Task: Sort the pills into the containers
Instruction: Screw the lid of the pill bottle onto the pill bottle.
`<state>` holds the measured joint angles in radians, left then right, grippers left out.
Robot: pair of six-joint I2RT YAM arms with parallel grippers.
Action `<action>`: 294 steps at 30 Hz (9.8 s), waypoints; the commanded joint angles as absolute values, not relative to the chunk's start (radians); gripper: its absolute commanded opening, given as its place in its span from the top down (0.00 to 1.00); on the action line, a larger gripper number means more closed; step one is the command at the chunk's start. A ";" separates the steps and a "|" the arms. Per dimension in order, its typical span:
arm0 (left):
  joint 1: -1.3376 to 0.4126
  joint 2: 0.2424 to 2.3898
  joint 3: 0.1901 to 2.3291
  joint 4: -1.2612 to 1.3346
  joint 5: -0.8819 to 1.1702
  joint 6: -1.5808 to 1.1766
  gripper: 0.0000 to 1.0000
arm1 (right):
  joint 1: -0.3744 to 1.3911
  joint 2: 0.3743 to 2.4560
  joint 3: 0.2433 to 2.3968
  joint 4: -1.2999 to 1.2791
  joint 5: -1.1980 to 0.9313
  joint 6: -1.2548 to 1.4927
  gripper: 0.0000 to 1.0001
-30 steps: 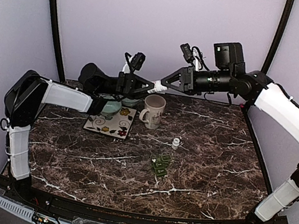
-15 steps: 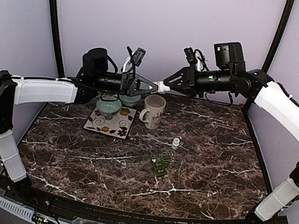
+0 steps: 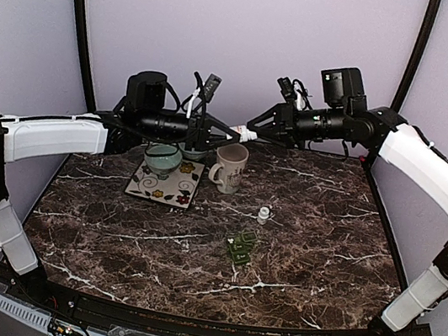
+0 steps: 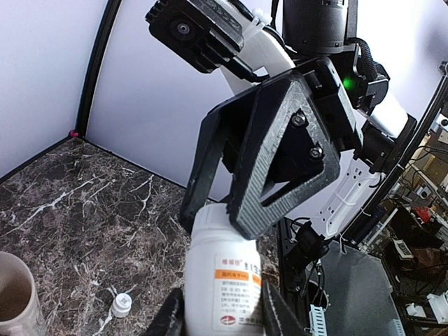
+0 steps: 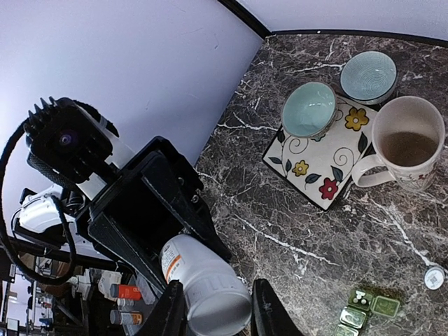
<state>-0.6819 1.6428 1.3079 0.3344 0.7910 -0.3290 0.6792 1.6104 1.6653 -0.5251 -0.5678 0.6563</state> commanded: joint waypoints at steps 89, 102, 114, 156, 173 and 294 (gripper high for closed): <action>-0.808 1.732 1.652 0.163 0.932 -0.187 1.00 | 0.787 1.778 1.816 -0.494 -0.676 0.665 1.00; -0.867 1.647 1.541 0.152 0.648 0.022 1.00 | 0.775 1.784 1.807 -0.459 -0.714 0.719 1.00; -0.923 1.570 1.404 0.277 0.384 0.182 1.00 | 0.756 1.779 1.775 -0.413 -0.752 0.767 1.00; -1.163 1.516 1.031 0.850 -0.395 0.651 1.00 | 0.708 1.699 1.746 -0.408 -0.655 0.733 0.64; -1.048 1.403 1.016 0.606 -0.291 0.416 1.00 | 0.647 1.628 1.740 -0.354 -0.637 0.690 0.49; -0.779 1.571 1.440 0.039 0.384 0.195 1.00 | 0.670 1.789 1.764 -0.357 -0.851 0.698 1.00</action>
<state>-0.6521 1.6146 1.4666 0.0086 0.7425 -0.0826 0.6277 1.7432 1.7454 -0.3443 -0.8738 0.5739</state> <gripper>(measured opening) 0.320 0.266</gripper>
